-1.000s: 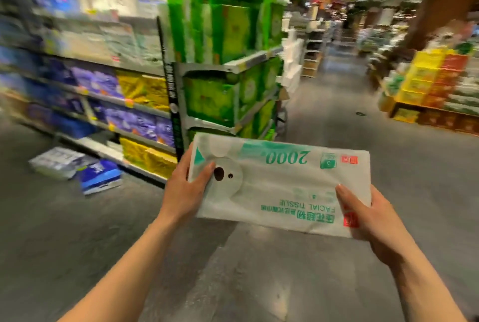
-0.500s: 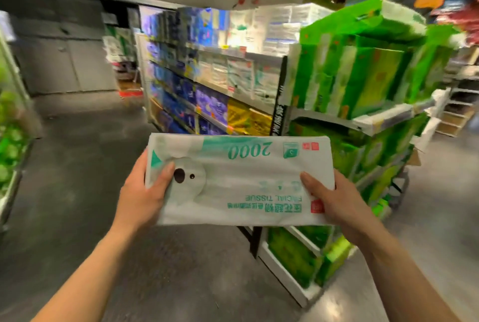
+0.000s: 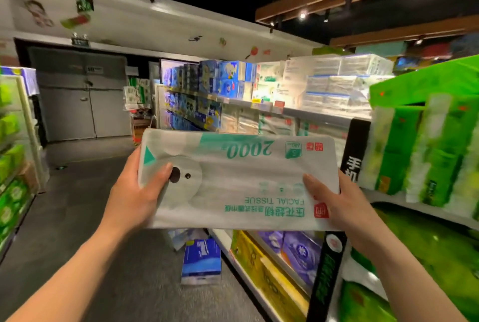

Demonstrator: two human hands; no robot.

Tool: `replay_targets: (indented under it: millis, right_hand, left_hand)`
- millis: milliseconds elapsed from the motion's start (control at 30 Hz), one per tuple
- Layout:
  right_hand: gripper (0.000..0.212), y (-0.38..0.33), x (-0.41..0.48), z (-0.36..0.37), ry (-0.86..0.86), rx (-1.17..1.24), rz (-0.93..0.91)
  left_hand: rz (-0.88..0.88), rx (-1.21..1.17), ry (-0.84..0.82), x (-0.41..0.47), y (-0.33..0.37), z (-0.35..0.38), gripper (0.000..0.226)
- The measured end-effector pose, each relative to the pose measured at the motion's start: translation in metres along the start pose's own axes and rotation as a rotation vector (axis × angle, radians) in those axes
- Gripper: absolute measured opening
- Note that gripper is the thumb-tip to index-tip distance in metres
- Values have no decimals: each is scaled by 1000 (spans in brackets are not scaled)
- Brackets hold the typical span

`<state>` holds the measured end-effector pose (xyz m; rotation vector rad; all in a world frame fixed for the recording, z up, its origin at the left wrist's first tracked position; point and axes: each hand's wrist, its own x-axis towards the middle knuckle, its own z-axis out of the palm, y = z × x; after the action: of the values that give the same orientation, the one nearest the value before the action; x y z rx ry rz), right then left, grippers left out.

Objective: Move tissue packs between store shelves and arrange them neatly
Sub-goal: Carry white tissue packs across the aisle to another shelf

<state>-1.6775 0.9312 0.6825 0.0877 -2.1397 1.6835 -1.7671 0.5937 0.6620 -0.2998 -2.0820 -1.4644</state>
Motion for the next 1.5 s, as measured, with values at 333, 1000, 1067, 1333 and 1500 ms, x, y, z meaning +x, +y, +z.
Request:
replay_targets:
  millis: [333,1000,1067,1333,1500]
  right_hand:
    - [32,59,247,46,80,-10,-103]
    - [73,176,703,164,322,-274,-191]
    - [78,178,741,175,392,-310,-179]
    - [93,188,859,173,589,-486,-153]
    - [91,197,920,158,697,-638,-116]
  left_hand:
    - [78,-36,-52,224,-100,99,83]
    - [140,-250,-230,692,-321,302,76]
    - [173,-268,-282,744,-336,323,74]
    - [263,-363,-408,892,-376,423,72]
    - [323,-397,-418,955,-378,494,59]
